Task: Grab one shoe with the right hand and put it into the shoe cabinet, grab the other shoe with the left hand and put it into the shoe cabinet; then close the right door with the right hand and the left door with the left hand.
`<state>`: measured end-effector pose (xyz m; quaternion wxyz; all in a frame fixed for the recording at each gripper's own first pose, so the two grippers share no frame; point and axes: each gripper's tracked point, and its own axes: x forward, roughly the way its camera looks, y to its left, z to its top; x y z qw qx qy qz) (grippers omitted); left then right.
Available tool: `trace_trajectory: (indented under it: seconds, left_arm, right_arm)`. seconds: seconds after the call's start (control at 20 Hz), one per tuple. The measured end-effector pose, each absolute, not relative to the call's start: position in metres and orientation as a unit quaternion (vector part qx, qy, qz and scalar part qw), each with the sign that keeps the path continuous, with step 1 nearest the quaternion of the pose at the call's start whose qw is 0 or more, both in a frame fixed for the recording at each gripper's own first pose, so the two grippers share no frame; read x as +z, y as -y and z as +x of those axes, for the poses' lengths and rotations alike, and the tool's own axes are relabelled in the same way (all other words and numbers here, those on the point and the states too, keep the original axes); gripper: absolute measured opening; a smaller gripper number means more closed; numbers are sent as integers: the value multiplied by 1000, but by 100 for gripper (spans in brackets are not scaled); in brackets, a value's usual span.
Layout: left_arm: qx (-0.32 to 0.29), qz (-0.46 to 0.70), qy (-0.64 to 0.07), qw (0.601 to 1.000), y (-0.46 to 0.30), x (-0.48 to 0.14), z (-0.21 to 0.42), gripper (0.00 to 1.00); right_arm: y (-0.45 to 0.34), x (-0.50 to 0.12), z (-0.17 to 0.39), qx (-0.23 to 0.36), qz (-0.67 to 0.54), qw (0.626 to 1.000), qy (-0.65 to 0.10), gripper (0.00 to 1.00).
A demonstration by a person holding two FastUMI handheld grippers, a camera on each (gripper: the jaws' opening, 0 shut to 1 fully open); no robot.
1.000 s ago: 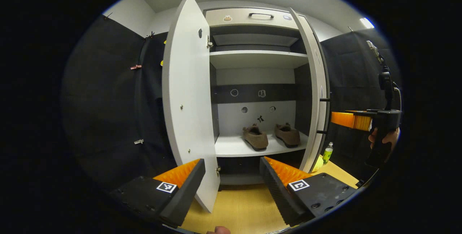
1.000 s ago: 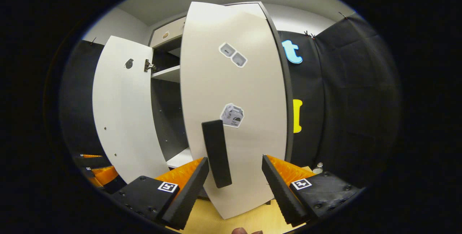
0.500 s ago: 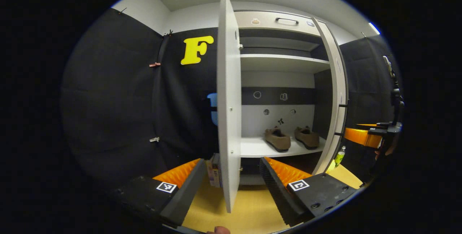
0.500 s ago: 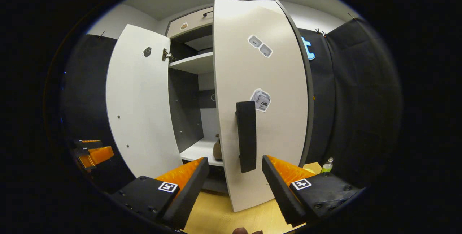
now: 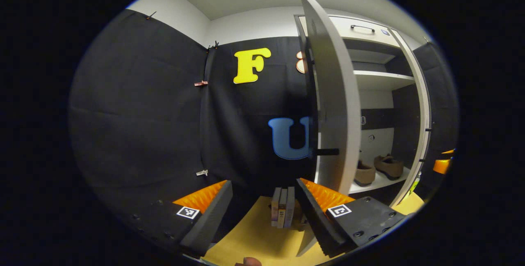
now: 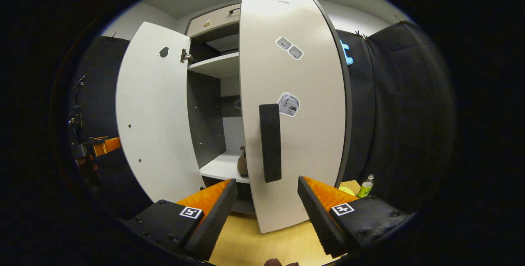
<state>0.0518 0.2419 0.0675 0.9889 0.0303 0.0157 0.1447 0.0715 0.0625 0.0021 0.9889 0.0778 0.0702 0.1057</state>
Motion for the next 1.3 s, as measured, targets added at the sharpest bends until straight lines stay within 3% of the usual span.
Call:
trace_trajectory:
  seconds: [0.2, 0.35, 0.85, 1.3]
  left_arm:
    - [133, 34, -22, 990, -236, 67, 68, 98]
    - [126, 20, -23, 991, -226, 64, 66, 92]
    - [16, 12, -33, 999, -107, 58, 80, 94]
    - [-40, 24, -35, 998, -21, 52, 86, 94]
  right_arm:
    - [-54, 4, 72, 97, 80, 990, -67, 98]
    - [-49, 3, 73, 93, 84, 990, -67, 98]
    - [-38, 7, 68, 102, 89, 989, -61, 98]
    - [-18, 10, 63, 103, 97, 988, -56, 98]
